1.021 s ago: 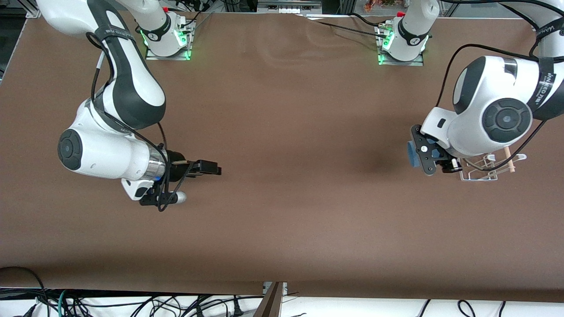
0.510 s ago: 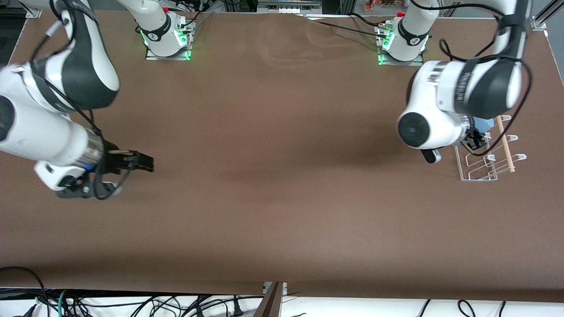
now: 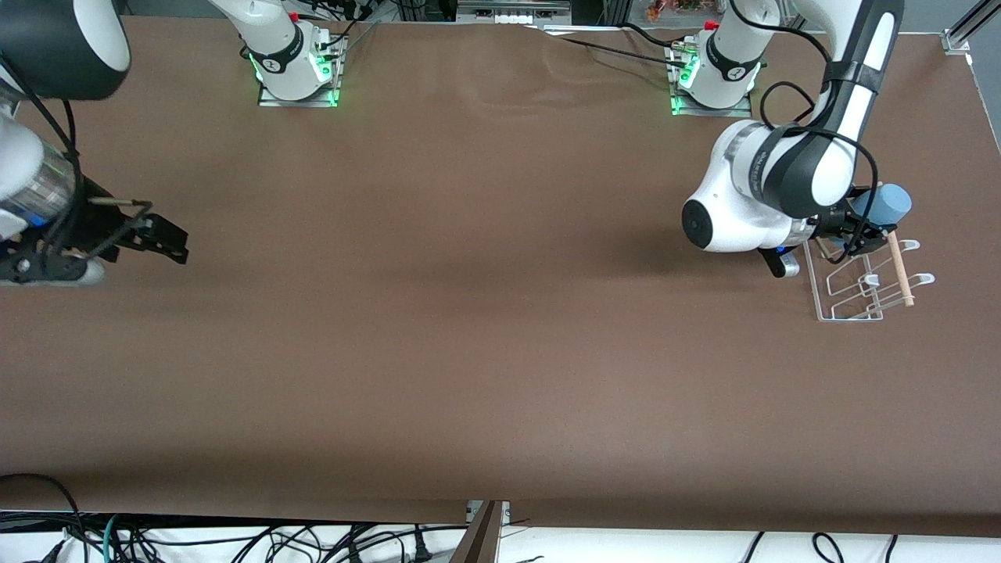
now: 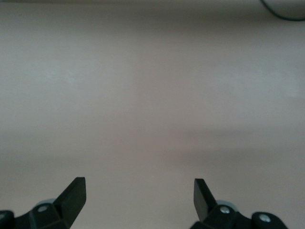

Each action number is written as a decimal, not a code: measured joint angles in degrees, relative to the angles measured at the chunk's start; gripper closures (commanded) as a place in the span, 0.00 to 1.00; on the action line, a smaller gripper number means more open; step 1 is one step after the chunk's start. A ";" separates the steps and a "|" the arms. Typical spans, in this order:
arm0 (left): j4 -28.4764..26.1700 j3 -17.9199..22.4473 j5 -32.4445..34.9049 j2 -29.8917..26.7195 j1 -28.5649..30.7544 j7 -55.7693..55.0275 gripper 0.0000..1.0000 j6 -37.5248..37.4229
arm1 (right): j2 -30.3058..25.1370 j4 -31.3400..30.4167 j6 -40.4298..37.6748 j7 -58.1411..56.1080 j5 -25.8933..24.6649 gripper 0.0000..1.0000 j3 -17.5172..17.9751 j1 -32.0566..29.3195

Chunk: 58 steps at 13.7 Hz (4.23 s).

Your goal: Transfer cup to left arm and place on rack

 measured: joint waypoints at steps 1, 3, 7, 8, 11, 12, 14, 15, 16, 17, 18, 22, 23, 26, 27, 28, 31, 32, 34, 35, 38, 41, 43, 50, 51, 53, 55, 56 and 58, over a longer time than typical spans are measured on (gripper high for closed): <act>-3.18 0.03 1.67 -1.23 0.46 -1.84 0.98 1.73 | -1.20 -0.86 -0.73 -0.01 -0.95 0.00 -0.19 -0.01; -8.63 0.03 5.32 -2.30 0.97 -7.01 0.98 4.78 | -2.29 -1.97 -1.17 -0.86 -2.13 0.00 -0.24 -0.02; -13.01 0.07 10.43 -2.32 3.95 -10.92 0.98 10.01 | -2.28 -2.53 -1.22 -3.90 -2.22 0.00 -0.34 -0.02; -13.33 0.07 10.67 -2.32 4.73 -10.93 0.98 11.01 | -2.29 -2.56 -1.37 -3.96 -2.22 0.00 -0.40 -0.02; -13.97 0.09 11.34 -2.31 5.70 -10.94 0.98 12.25 | -2.20 -2.69 -2.15 -4.04 -2.22 0.00 -1.05 -0.04; -14.18 0.06 11.35 -2.25 5.70 -11.16 0.98 12.43 | -2.08 -2.72 -2.14 -4.06 -2.22 0.00 -1.23 -0.05; -14.83 -0.02 12.11 -1.67 5.69 -12.75 0.98 12.57 | -1.91 -2.72 -2.14 -4.09 -2.22 0.00 -1.26 -0.05; -15.24 -0.04 12.66 -1.21 5.69 -13.49 0.98 12.59 | -1.79 -2.72 -2.09 -4.10 -2.22 0.00 -1.26 -0.05; -15.70 -0.08 13.45 -0.78 5.69 -14.22 0.98 12.60 | -1.68 -2.72 -2.05 -4.10 -2.22 0.00 -1.26 -0.05; -16.25 -0.09 14.27 -0.51 5.69 -14.74 0.98 12.60 | -1.59 -2.72 -2.03 -4.10 -2.22 0.00 -1.27 -0.05; -16.68 -0.09 14.83 -0.43 5.69 -14.99 0.98 12.60 | -1.54 -2.72 -2.01 -4.10 -2.22 0.00 -1.27 -0.05; -17.36 -0.09 15.10 -0.30 5.69 -15.27 0.95 12.62 | -1.53 -2.72 -2.01 -4.10 -2.20 0.00 -1.27 -0.05; -17.62 -0.09 15.87 0.00 5.69 -15.42 0.94 12.63 | -1.53 -2.72 -2.01 -4.10 -2.15 0.00 -1.27 -0.05; -18.22 -0.09 18.57 1.13 5.69 -16.17 0.44 12.64 | -1.53 -2.72 -2.01 -4.10 -2.11 0.00 -1.24 -0.04; -18.26 -0.10 18.72 1.36 5.69 -16.23 0.00 12.65 | -1.53 -2.72 -2.01 -4.10 -2.11 0.00 -1.22 -0.04; -18.26 -0.11 18.75 1.54 5.69 -16.26 0.00 12.65 | -1.53 -2.72 -2.01 -4.10 -2.10 0.00 -1.21 -0.04; -18.23 -0.19 18.81 1.62 5.69 -16.53 0.00 12.65 | -1.53 -2.72 -2.03 -4.10 -2.09 0.00 -1.21 -0.04; -18.14 -0.21 18.82 1.54 5.69 -16.79 0.00 12.65 | -1.53 -2.72 -2.03 -4.10 -2.09 0.00 -1.21 -0.04; -17.46 -0.23 18.81 1.05 5.69 -17.15 0.00 12.65 | -1.52 -2.72 -2.03 -4.10 -2.08 0.00 -1.21 -0.04; -16.64 -0.33 18.01 0.61 5.67 -17.28 0.00 12.65 | -1.51 -2.72 -2.03 -4.10 -2.05 0.00 -1.21 -0.04; -10.96 -0.54 7.91 -1.13 5.57 -17.25 0.00 12.44 | -1.51 -2.72 -2.03 -4.10 -1.97 0.00 -1.20 -0.04; -1.70 -0.57 -8.02 -2.40 5.49 -17.19 0.00 10.31 | -1.51 -2.72 -2.03 -4.11 -1.96 0.00 -1.18 -0.02; 5.79 -0.41 -20.31 -2.72 5.55 -17.46 0.00 8.07 | -1.51 -2.72 -2.03 -4.10 -1.93 0.00 -1.17 -0.02; 20.65 0.49 -53.28 -3.62 7.08 -35.43 0.00 9.34 | -1.51 -2.71 -2.03 -4.10 1.14 0.00 -1.17 -0.02; 21.33 0.53 -55.69 -4.76 8.29 -36.31 0.00 13.29 | -1.51 -2.71 -2.03 -4.10 1.15 0.00 -1.17 -0.02; 21.49 0.66 -57.30 -8.18 11.12 -36.43 0.00 18.51 | -1.51 -2.71 -2.03 -4.10 1.15 0.00 -1.17 -0.02; 21.36 0.84 -57.63 -11.90 12.53 -36.43 0.00 19.03 | -1.51 -2.71 -2.03 -4.10 1.15 0.00 -1.17 -0.02; 21.10 0.96 -57.64 -13.30 12.58 -36.52 0.00 19.02 | -1.51 -2.71 -2.03 -4.10 1.15 0.00 -1.18 -0.02; 20.44 1.33 -57.63 -14.18 12.59 -36.67 0.00 19.01 | -1.51 -2.71 -2.03 -4.11 1.15 0.00 -1.18 -0.02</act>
